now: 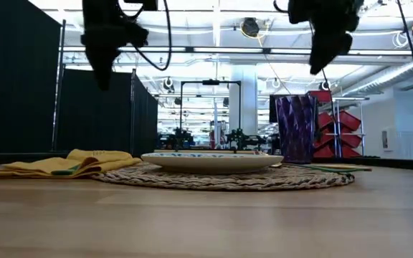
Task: Set table place
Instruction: Adjust the green spoon and gold table knife
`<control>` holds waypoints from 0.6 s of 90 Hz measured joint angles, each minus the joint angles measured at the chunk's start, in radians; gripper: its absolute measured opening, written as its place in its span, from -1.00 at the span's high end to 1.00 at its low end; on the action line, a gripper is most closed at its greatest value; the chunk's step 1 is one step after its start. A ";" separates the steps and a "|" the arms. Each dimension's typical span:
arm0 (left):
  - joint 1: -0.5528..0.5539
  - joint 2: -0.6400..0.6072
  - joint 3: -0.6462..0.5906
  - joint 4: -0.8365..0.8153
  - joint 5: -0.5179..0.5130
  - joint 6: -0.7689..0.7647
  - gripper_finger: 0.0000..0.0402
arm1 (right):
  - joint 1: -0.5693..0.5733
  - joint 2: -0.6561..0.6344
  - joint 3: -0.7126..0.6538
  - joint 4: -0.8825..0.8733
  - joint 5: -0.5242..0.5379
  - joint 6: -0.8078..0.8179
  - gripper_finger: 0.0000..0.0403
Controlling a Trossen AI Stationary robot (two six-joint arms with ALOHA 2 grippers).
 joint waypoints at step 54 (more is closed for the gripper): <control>-0.009 -0.038 -0.126 -0.023 -0.096 -0.072 0.11 | 0.036 0.453 0.020 0.125 0.022 0.351 0.23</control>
